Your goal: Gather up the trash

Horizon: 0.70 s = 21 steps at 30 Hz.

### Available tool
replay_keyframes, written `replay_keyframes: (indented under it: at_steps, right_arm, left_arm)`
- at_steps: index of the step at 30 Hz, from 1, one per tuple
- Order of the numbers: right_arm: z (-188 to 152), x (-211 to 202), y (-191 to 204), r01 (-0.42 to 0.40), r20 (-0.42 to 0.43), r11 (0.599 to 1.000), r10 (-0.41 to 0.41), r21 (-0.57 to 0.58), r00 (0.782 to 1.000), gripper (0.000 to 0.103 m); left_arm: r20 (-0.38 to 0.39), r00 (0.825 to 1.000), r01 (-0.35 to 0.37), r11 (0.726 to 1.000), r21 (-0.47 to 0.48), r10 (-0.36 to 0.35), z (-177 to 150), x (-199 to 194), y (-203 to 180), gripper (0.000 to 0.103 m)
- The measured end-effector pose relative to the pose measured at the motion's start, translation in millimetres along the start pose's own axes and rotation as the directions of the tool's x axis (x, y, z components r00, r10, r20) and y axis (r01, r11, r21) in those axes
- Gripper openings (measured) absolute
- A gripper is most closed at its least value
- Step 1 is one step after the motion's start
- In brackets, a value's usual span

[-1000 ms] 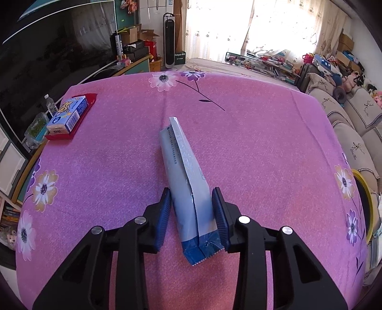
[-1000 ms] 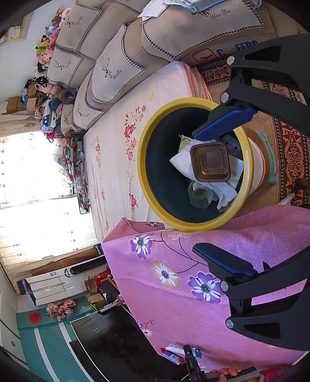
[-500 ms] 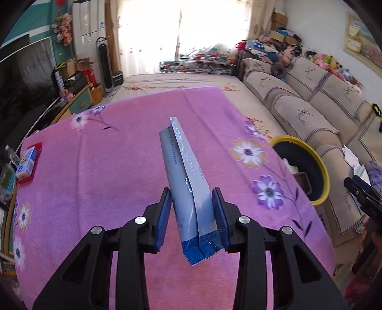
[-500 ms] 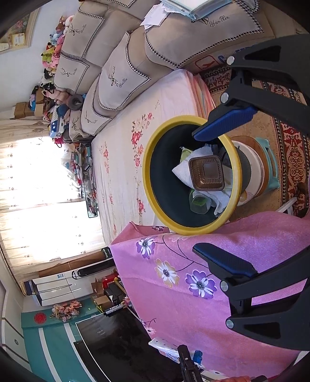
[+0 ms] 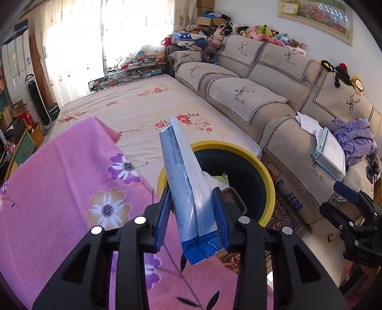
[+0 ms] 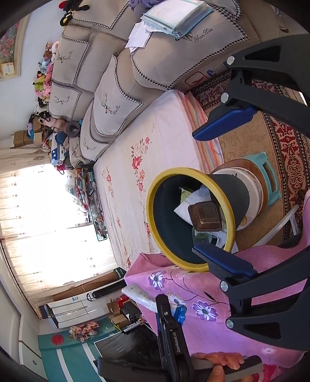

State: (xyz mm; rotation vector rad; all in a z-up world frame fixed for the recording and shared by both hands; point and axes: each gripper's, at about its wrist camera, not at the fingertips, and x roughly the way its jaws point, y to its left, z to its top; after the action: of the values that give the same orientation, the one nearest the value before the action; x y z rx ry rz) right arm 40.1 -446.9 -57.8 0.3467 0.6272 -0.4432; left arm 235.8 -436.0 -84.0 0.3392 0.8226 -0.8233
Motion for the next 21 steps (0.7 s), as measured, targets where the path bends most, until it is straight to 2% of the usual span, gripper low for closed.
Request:
replay_keyframes:
  at_steps: [4,7,9,12,14,16,21]
  right_arm:
    - [-3.1,3.5,-12.3,0.007,-0.010,1.000,-0.007,0.020,1.000,0.082]
    - [-4.2,7.4,-18.4,0.008,-0.018,0.999,-0.008,0.033,1.000,0.082]
    - [-4.0,9.2,-19.4,0.008,-0.023,0.999,-0.007,0.036,1.000,0.082]
    - [-2.5,9.4,-18.7,0.005,-0.024,0.999,-0.004,0.035,1.000,0.082]
    - [-2.3,7.6,-17.0,0.002,-0.022,0.999,-0.001,0.032,1.000,0.082]
    - [-2.4,4.8,-14.0,-0.001,-0.018,1.000,0.002,0.027,1.000,0.082]
    - [-3.6,-5.6,1.2,-0.024,-0.011,1.000,0.024,-0.006,1.000,0.084]
  left_arm:
    - [-0.060,0.998,0.028,1.000,0.014,-0.027,19.3,43.6,-14.9,0.037]
    - [-0.069,0.997,0.018,0.999,0.034,-0.016,29.5,67.6,-18.7,0.040]
    - [-0.072,0.997,0.030,0.998,0.047,-0.027,34.8,76.9,-20.2,0.058]
    - [-0.053,0.998,0.018,0.998,0.056,-0.015,38.7,80.6,-20.1,0.073]
    - [-0.039,0.999,0.013,0.999,0.049,-0.011,37.9,74.5,-18.7,0.080]
    - [-0.027,1.000,0.015,0.999,0.047,-0.014,30.3,60.4,-13.8,0.081]
    - [0.057,0.998,-0.026,0.999,0.029,0.024,-1.1,-6.2,6.1,0.090]
